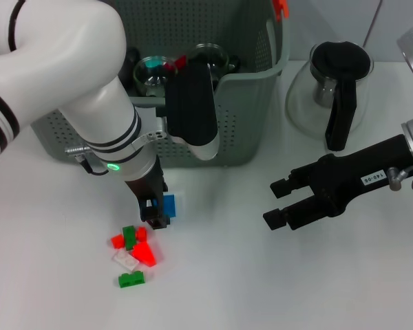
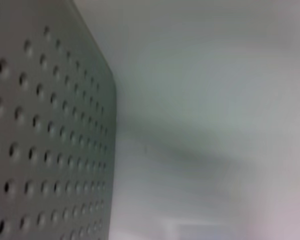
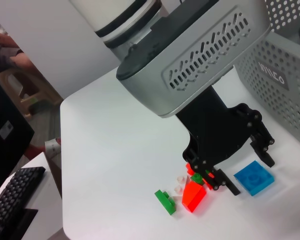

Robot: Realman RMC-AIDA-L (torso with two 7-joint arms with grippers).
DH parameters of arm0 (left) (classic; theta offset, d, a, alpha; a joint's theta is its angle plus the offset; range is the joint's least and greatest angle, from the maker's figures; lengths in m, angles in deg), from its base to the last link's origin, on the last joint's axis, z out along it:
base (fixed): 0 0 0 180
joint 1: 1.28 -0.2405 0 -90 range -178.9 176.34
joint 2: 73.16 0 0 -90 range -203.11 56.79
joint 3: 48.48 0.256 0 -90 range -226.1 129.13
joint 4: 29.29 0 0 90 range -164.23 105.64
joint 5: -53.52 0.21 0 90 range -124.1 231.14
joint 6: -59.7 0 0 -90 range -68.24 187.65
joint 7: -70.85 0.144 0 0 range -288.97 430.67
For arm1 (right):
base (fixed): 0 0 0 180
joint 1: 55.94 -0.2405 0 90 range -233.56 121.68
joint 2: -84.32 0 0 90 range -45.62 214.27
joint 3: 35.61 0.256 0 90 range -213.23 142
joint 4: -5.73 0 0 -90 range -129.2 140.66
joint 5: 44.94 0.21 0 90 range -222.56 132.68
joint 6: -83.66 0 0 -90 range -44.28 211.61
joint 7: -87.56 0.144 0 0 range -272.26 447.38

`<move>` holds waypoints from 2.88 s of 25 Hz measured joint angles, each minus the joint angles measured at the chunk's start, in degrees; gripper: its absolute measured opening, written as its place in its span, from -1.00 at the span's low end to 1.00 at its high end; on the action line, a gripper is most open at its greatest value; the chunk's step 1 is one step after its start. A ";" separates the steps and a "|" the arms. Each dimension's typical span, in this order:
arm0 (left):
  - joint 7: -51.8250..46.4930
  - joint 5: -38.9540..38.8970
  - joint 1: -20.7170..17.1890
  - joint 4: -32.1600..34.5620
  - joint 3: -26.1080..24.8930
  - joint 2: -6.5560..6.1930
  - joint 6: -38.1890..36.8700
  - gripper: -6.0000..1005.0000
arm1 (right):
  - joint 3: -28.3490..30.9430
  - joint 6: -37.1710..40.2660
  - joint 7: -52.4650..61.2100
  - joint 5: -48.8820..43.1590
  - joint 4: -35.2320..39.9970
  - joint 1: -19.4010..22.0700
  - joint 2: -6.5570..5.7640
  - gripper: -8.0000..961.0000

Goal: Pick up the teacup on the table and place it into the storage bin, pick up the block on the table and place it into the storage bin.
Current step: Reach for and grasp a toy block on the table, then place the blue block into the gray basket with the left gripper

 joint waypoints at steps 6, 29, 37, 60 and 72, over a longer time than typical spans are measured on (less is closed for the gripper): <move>-0.02 0.13 -0.16 0.07 0.07 0.09 -0.02 0.17 | 0.00 0.00 0.01 0.03 0.00 0.07 0.07 0.72; 0.60 0.46 0.64 2.80 0.39 0.07 1.78 0.19 | 0.77 0.00 -0.44 0.05 -0.31 0.09 0.17 0.72; 0.10 0.05 0.91 2.39 -0.18 -0.01 1.52 0.03 | 1.44 0.20 -0.66 -0.04 -0.35 0.08 0.13 0.72; 3.80 -13.64 -0.79 -10.07 -46.18 -3.77 -31.59 -0.11 | 2.85 1.68 -4.09 1.49 -0.52 0.23 0.25 0.72; 1.26 -37.55 -3.68 1.51 -61.27 -15.31 -25.84 -0.06 | 3.08 3.23 -4.45 2.62 -0.63 -0.16 0.54 0.72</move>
